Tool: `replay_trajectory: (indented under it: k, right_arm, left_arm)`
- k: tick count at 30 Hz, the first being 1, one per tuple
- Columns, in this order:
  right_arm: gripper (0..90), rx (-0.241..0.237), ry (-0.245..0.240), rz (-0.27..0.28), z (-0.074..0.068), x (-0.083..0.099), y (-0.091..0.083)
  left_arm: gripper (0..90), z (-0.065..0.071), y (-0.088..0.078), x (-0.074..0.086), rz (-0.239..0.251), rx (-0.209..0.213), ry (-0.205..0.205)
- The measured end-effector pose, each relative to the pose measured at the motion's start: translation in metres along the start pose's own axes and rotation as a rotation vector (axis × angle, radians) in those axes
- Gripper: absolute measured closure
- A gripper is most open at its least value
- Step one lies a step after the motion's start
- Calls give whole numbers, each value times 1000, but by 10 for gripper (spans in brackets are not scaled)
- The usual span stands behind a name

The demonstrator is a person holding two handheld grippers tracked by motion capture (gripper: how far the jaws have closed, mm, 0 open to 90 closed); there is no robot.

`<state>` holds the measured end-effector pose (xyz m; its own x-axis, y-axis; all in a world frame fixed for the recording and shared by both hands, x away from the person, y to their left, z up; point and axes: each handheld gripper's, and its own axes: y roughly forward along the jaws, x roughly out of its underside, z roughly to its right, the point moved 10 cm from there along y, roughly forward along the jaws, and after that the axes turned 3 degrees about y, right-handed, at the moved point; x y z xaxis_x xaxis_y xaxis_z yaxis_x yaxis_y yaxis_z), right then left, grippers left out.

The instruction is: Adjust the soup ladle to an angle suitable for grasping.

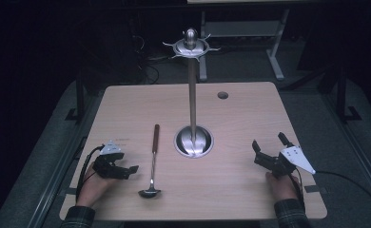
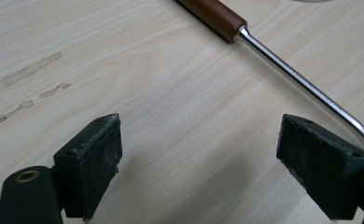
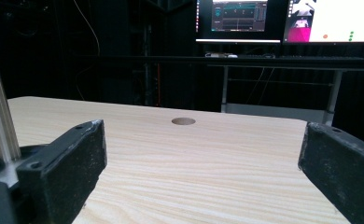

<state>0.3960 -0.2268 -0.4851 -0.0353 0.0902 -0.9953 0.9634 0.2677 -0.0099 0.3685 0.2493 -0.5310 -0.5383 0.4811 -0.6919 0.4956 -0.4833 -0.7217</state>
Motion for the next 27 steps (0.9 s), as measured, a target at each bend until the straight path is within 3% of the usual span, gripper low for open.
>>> replay_trajectory:
  k: [4, 6, 7, 9, 12, 13, 25, 27]
  right_arm:
    - [2, 0, 1, 0, 0, 0, 0]
    - [2, 0, 0, 0, 0, 0, 0]
    - [2, 0, 0, 0, 0, 0, 0]
    - [2, 0, -1, 0, 0, 0, 0]
    - [2, 1, -1, 0, 0, 0, 0]
    - [2, 1, -1, 0, 0, 0, 0]
    - [2, 0, -1, 0, 0, 0, 0]
    - [2, 0, -1, 0, 0, 0, 0]
  left_arm:
    - [194, -2, -1, -4, 10, 0, -2]
    - [210, -1, -2, -8, 23, 8, -27]
    - [234, -2, -2, -10, 23, 8, -17]
    - [284, -1, -2, -13, 26, 13, -40]
    - [366, -2, -2, -17, 31, 13, -43]
    - [421, -1, -2, -19, 42, 20, -68]
    - [689, -4, 9, -33, -7, 5, -28]
    - [759, -4, 9, -39, 8, 3, -29]
